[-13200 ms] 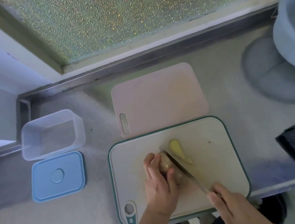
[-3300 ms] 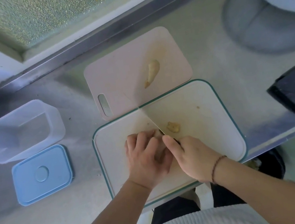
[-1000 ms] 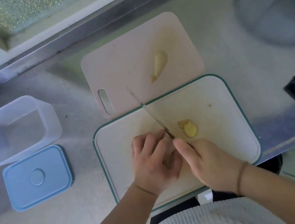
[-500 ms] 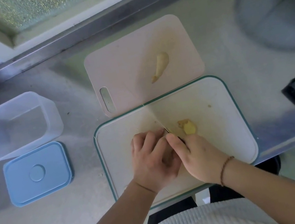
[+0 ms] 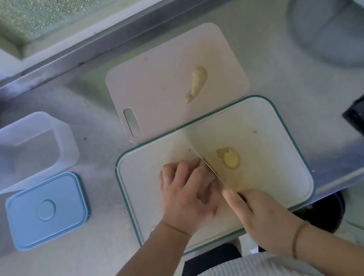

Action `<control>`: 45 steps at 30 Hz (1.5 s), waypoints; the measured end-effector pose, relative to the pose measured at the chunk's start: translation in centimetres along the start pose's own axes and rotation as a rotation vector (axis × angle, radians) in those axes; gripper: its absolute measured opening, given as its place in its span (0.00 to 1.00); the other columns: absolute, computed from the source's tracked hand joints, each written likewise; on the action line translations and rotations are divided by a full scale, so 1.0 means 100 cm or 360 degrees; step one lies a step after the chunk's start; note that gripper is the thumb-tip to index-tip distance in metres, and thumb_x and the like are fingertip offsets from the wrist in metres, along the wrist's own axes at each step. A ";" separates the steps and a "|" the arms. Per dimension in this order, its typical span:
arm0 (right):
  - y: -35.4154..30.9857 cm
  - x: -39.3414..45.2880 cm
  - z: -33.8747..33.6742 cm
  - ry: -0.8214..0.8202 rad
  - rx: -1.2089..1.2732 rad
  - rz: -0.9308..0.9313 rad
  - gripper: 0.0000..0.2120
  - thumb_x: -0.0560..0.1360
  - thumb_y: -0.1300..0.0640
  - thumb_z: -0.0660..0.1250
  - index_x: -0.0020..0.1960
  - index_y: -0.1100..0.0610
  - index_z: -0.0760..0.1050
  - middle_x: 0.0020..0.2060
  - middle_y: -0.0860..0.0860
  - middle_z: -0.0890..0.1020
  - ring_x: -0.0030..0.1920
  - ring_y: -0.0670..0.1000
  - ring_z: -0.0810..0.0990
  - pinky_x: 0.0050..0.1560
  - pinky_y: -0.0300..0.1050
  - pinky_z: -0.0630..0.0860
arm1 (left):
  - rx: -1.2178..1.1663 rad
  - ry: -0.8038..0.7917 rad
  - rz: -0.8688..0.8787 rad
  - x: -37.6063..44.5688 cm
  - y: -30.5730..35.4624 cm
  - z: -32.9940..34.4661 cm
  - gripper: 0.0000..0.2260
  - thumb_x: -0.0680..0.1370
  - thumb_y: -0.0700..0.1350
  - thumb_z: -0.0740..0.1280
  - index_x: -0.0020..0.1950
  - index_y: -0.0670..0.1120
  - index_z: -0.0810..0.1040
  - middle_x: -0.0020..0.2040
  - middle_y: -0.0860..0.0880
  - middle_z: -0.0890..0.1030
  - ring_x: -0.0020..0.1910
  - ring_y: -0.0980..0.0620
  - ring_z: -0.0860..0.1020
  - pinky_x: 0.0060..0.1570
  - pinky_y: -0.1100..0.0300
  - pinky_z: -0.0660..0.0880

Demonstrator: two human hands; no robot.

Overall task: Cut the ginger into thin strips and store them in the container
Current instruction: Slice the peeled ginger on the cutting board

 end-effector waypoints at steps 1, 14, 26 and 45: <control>-0.005 0.012 0.001 0.0021 0.0008 -0.0035 0.28 0.73 0.33 0.44 0.32 0.54 0.67 0.23 0.48 0.69 0.25 0.44 0.68 0.31 0.37 0.66 | 0.0003 0.0002 0.0004 0.000 0.000 0.000 0.06 0.77 0.48 0.66 0.52 0.50 0.77 0.49 0.48 0.83 0.42 0.43 0.79 0.46 0.49 0.71; 0.019 -0.015 0.003 0.0005 0.0005 0.0008 0.28 0.71 0.30 0.44 0.32 0.53 0.65 0.23 0.48 0.68 0.27 0.45 0.67 0.32 0.38 0.67 | 0.0003 -0.0028 -0.0063 -0.002 -0.003 0.001 0.07 0.76 0.48 0.66 0.53 0.53 0.77 0.50 0.51 0.82 0.43 0.42 0.80 0.48 0.50 0.70; 0.011 0.022 -0.019 0.0162 0.0194 -0.0018 0.28 0.73 0.32 0.46 0.28 0.54 0.61 0.20 0.48 0.65 0.23 0.44 0.64 0.30 0.43 0.65 | 0.0027 -0.0010 -0.0036 -0.002 0.000 -0.005 0.12 0.70 0.47 0.72 0.52 0.50 0.75 0.53 0.52 0.77 0.44 0.43 0.75 0.46 0.49 0.71; -0.002 -0.030 -0.009 0.0133 0.0048 -0.0098 0.31 0.72 0.28 0.42 0.32 0.53 0.67 0.28 0.42 0.75 0.30 0.47 0.72 0.36 0.41 0.70 | -0.0020 0.0023 -0.0063 -0.002 -0.001 -0.001 0.13 0.68 0.43 0.74 0.51 0.49 0.76 0.46 0.49 0.83 0.42 0.43 0.79 0.50 0.52 0.70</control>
Point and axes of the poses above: each hand's wrist, its own x-axis towards the middle knuckle, its own z-axis out of the palm, y = z × x, the point moved 2 cm from there along x, towards the middle knuckle
